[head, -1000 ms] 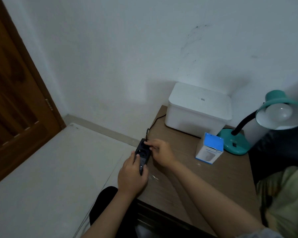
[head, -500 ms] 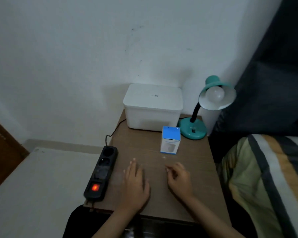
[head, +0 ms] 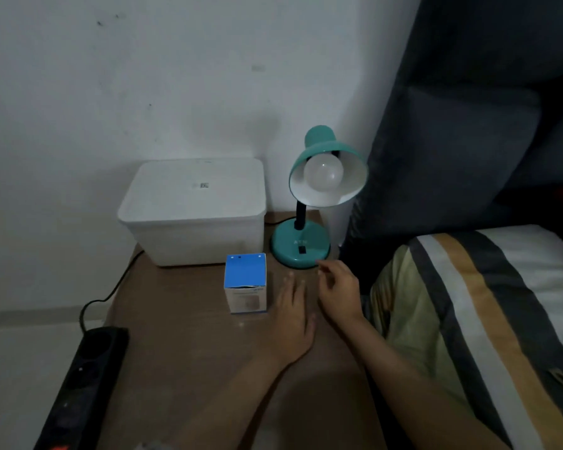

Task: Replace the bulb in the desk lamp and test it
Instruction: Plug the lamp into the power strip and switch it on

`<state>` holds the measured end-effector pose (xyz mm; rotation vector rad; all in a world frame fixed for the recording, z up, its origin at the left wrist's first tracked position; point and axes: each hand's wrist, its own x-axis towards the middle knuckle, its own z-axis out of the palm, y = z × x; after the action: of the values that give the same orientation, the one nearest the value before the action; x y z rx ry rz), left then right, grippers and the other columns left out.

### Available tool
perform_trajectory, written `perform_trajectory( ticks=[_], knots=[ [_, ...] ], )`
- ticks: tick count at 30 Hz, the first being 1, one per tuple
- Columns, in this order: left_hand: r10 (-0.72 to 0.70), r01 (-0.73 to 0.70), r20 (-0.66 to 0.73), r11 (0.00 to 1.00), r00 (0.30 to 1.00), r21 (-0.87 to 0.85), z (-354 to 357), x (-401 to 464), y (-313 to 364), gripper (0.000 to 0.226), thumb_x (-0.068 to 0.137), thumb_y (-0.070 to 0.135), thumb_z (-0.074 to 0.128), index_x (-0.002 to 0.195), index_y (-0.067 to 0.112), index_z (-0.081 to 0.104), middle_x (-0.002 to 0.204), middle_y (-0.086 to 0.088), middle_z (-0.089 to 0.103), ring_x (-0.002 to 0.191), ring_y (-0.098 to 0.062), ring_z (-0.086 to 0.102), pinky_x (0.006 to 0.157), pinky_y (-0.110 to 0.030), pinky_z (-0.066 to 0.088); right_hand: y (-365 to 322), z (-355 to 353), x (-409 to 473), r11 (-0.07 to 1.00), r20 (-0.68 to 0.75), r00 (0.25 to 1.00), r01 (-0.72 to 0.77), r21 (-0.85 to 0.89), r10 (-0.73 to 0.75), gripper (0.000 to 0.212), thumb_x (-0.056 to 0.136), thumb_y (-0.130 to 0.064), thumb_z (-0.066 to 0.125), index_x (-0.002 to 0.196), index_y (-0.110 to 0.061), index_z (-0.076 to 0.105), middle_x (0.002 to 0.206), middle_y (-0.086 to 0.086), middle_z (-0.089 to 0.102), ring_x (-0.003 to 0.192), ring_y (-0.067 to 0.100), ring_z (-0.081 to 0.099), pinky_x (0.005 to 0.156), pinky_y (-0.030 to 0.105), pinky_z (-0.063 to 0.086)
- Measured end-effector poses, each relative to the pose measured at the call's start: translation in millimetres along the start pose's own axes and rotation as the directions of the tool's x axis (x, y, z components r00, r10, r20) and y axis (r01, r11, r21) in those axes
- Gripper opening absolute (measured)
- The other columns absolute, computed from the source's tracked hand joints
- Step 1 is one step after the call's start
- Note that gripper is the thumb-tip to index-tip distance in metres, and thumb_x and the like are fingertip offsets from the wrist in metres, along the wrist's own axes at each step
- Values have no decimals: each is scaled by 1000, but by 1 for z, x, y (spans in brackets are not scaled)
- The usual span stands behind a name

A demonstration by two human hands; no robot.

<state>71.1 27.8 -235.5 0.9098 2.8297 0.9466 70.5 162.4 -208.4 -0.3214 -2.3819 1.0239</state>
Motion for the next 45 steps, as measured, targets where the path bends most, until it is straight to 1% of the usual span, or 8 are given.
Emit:
perform_trajectory(
  ticks=[5, 11, 14, 19, 22, 29, 35, 45],
  knots=[
    [-61, 61, -5, 994, 998, 90, 0, 36, -10, 72, 88, 34, 47, 144, 2, 15, 156, -18, 4, 144, -32, 6, 116, -44, 10, 9, 19, 34, 1000, 35, 999, -23, 2, 23, 26, 85, -2, 60, 109, -8, 66, 108, 11, 66, 102, 24, 59, 90, 19, 39],
    [-101, 103, -18, 987, 995, 127, -1, 48, -26, 79, 85, 50, 34, 147, 9, 8, 158, -10, 2, 144, -25, 10, 115, -45, 14, 21, 36, 34, 999, 32, 999, 13, -47, -11, 26, 85, -6, 63, 110, -12, 66, 106, 6, 65, 100, 24, 50, 86, 8, 27],
    [-98, 102, -32, 984, 995, 147, 0, 49, -25, 78, 85, 49, 37, 147, 11, 8, 158, -9, 3, 144, -26, 12, 115, -44, 18, 24, 37, 35, 998, 33, 999, 21, -55, -19, 27, 86, -8, 62, 111, -15, 67, 104, 4, 63, 100, 18, 47, 85, 5, 26],
    [-99, 102, -33, 983, 995, 152, 1, 50, -26, 79, 86, 48, 43, 147, 12, 7, 158, -8, 0, 143, -27, 15, 114, -42, 16, 23, 37, 34, 996, 55, 998, 28, -85, -24, 25, 89, -14, 60, 112, -20, 67, 106, 1, 59, 102, 11, 38, 85, 13, 31],
    [-98, 101, -31, 982, 995, 157, 1, 50, -26, 80, 86, 48, 43, 147, 12, 7, 158, -8, 0, 143, -27, 16, 114, -42, 17, 22, 35, 35, 995, 62, 998, 29, -94, -23, 25, 89, -15, 59, 112, -21, 67, 108, 0, 58, 103, 8, 35, 82, 3, 28],
    [-167, 174, -46, 958, 985, 229, 0, 53, -20, 72, 90, 45, 37, 147, 13, 7, 158, -7, -3, 142, -26, 18, 115, -37, 15, 20, 42, 34, 989, 32, 999, 17, -146, -13, 31, 88, -18, 43, 98, -19, 71, 103, 6, 64, 101, 31, 51, 86, 0, 20],
    [-136, 148, -70, 966, 988, 210, 2, 51, -24, 77, 81, 50, 42, 144, 10, 22, 156, -11, 14, 137, -29, 31, 111, -40, 29, 18, 40, 33, 996, 23, 1000, 7, -94, -5, 24, 87, -6, 55, 99, -17, 72, 99, 5, 63, 97, 28, 48, 83, 7, 26],
    [-151, 159, -55, 961, 987, 227, 2, 51, -23, 76, 81, 51, 39, 144, 11, 23, 156, -11, 15, 135, -30, 34, 109, -41, 32, 17, 38, 34, 995, 74, 997, -26, -96, 33, 28, 89, -9, 53, 109, -21, 69, 108, 4, 59, 106, 22, 41, 83, 13, 29]
  ],
)
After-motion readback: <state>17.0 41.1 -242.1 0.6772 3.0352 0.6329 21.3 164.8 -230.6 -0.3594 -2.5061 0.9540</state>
